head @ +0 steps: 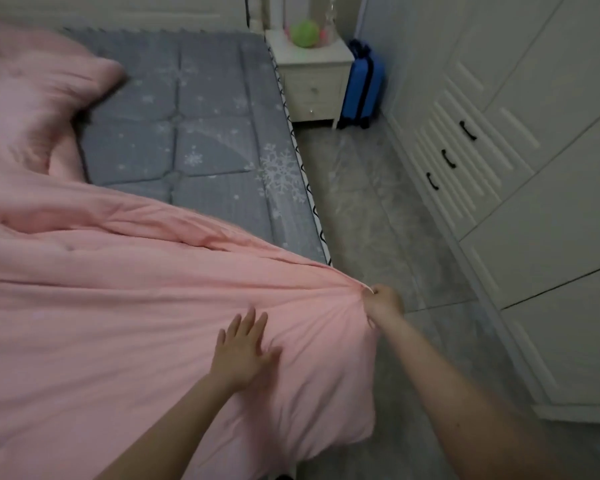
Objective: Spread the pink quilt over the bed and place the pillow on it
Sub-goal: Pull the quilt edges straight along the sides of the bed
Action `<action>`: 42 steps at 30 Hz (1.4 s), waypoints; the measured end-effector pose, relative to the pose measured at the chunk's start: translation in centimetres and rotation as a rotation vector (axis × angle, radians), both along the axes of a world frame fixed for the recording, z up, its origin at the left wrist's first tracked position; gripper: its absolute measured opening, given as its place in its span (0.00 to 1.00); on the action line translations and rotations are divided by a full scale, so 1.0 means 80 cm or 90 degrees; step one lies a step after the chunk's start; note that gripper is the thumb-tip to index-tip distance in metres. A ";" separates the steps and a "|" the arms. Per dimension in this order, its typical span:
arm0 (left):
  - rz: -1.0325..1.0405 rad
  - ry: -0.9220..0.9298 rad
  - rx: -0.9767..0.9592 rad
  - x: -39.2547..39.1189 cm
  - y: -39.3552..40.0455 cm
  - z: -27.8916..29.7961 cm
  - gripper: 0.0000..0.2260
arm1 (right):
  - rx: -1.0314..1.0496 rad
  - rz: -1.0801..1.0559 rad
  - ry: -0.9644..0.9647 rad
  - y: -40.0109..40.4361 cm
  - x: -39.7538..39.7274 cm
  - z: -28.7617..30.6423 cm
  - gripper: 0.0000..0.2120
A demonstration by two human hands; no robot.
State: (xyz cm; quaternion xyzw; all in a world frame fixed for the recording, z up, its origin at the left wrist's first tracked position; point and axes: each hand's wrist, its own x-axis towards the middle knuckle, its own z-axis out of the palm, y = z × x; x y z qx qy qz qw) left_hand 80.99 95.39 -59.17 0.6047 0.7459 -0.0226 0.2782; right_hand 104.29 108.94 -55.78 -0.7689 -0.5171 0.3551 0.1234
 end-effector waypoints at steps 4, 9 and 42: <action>0.001 -0.031 -0.062 0.003 0.015 -0.029 0.60 | -0.067 0.044 -0.036 0.021 0.012 -0.049 0.20; 0.005 -0.034 -0.072 0.017 0.038 -0.034 0.58 | -0.092 0.084 -0.013 0.047 0.001 -0.078 0.13; 0.347 -0.243 0.360 0.247 0.583 0.203 0.25 | -0.034 0.230 0.336 0.601 0.195 0.254 0.11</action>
